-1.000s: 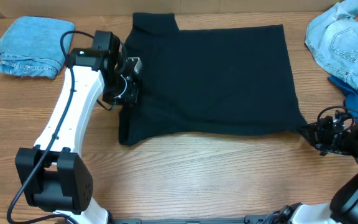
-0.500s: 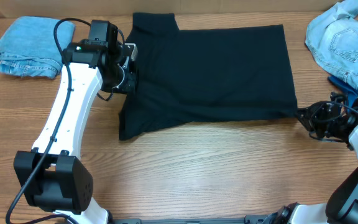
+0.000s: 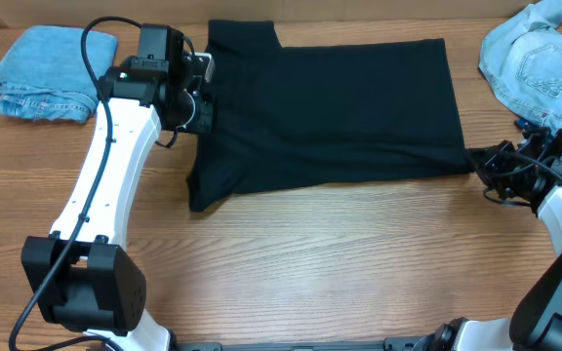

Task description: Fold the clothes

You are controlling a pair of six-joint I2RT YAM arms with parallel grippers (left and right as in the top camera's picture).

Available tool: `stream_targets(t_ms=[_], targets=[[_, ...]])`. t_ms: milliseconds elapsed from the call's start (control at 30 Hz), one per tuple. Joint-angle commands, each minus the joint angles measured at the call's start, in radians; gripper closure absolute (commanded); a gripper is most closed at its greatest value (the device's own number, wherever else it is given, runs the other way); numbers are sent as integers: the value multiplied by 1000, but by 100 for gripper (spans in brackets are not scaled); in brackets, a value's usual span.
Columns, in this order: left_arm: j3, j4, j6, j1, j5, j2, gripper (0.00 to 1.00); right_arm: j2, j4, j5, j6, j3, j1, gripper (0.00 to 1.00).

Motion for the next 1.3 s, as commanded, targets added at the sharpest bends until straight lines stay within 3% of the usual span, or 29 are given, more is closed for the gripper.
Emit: stream_targets(t_ms=[0,67,133,200,267,333,367,500,700,867,1000,1267], targets=[[24,0,27,-4,-18,-30,88,-18,18,29,19,24,0,94],[24,-2,35,-4,-18,-30,87,-18,18,29,19,24,0,66],[24,-2,38,-4,-19,-30,84,-18,19,29,19,24,0,57],[24,-2,38,-4,-21,-30,79,-18,23,29,19,24,0,37],[24,-2,38,-4,-22,-30,76,-18,28,29,19,24,0,36],[24,0,37,-4,-30,-30,61,-18,31,29,20,24,0,31],[24,0,37,-4,-53,-30,46,-18,30,28,20,24,0,29],[24,10,37,-4,-101,-30,38,-18,29,16,20,24,0,28],[36,2,24,-4,-109,-30,36,-18,16,-47,42,24,0,28],[74,-147,-27,-4,-69,-30,40,-18,-53,-76,42,24,27,28],[64,-257,-54,-5,9,-30,39,-18,-140,-77,33,24,95,27],[-37,-324,-143,-10,31,-23,40,-18,-170,-234,-108,24,301,30]])
